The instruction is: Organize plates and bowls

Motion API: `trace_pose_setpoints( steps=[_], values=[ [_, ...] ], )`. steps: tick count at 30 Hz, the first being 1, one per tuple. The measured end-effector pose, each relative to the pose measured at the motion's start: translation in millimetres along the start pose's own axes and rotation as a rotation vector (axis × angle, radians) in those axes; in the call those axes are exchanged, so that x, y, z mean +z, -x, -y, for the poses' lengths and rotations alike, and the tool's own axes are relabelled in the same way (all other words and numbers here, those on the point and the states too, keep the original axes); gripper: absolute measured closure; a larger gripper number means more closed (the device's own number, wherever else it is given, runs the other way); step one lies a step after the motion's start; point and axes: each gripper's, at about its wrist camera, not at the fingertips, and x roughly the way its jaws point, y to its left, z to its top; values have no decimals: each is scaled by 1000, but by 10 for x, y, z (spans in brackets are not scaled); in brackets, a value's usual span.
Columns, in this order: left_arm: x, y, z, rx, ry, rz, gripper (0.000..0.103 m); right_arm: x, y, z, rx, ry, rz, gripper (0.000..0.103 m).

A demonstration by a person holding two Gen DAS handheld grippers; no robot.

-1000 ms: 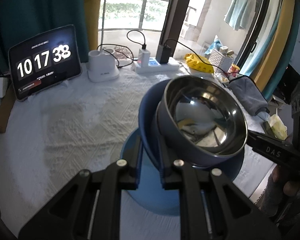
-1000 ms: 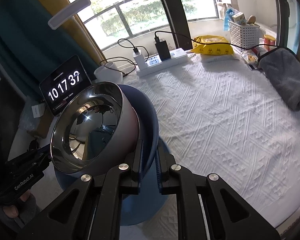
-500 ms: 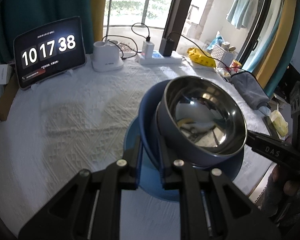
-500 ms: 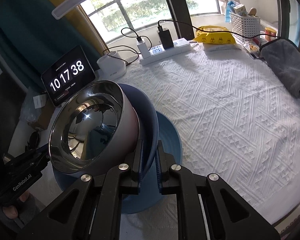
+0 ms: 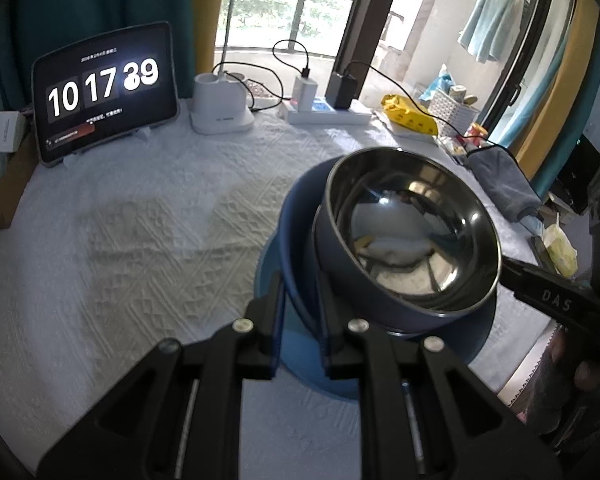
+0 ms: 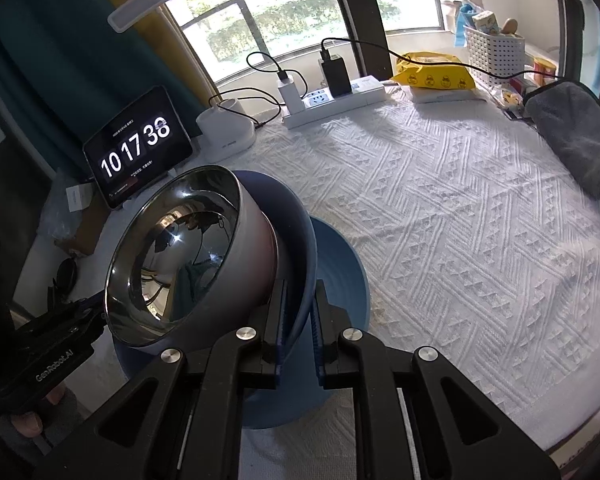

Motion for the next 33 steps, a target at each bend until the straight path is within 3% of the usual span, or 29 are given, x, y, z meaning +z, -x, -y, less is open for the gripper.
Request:
trace_pose_setpoints(
  steps=[17, 25, 33],
  values=[
    [2, -12, -45, 6, 14, -10, 85, 28, 6, -11, -12, -4, 5, 88],
    [-7, 165, 5, 64, 4, 62, 84, 4, 33, 20, -33, -13, 7, 72],
    [-77, 432, 109, 121, -36, 164, 73, -16, 240, 8, -66, 10, 58, 54]
  ],
)
